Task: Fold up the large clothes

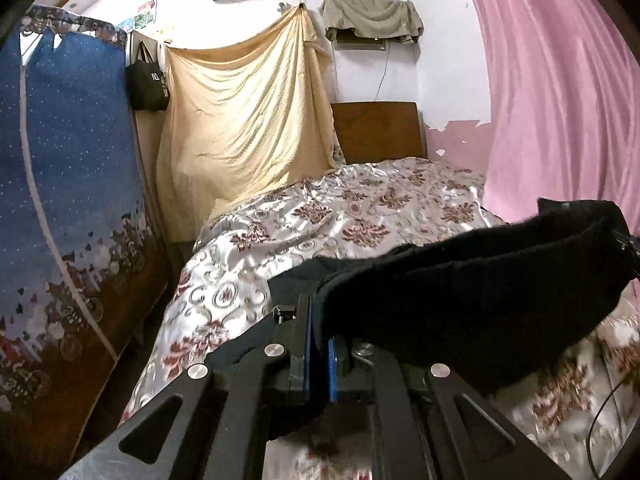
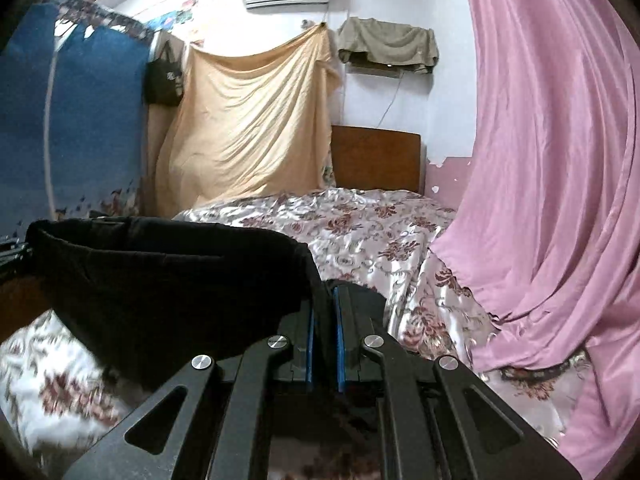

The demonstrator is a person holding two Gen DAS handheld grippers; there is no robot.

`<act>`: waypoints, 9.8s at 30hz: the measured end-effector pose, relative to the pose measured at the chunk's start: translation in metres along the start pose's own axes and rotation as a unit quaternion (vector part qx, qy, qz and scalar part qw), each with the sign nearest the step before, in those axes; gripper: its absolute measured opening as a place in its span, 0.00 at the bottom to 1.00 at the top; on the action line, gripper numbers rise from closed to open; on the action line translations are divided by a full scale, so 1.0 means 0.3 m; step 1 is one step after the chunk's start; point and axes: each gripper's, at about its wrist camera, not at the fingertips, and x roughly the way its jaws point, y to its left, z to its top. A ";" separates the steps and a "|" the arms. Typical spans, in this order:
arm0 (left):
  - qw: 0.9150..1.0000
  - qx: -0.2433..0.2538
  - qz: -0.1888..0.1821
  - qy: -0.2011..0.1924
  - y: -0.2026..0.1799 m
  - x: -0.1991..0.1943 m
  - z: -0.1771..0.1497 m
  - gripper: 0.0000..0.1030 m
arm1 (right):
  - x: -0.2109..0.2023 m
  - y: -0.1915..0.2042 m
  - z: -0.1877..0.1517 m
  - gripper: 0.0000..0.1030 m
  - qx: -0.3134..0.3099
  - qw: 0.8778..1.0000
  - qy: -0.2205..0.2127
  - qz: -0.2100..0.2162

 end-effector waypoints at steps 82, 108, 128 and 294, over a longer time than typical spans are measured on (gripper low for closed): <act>0.984 -0.107 -0.133 0.040 -0.077 0.729 0.014 0.97 | 0.893 0.071 -0.026 0.87 -0.022 0.996 0.049 0.068; 0.991 -0.075 -0.046 0.103 -0.107 1.029 0.014 1.00 | 1.161 0.125 -0.114 0.91 -0.058 0.992 0.098 0.054; 0.979 -0.121 -0.071 0.145 -0.050 1.219 -0.045 1.00 | 1.474 -0.053 -0.233 0.99 0.077 0.971 0.204 0.100; 0.941 -0.109 -0.138 0.288 0.108 1.096 0.000 0.22 | 1.279 -0.241 -0.230 0.19 0.096 0.939 0.310 0.115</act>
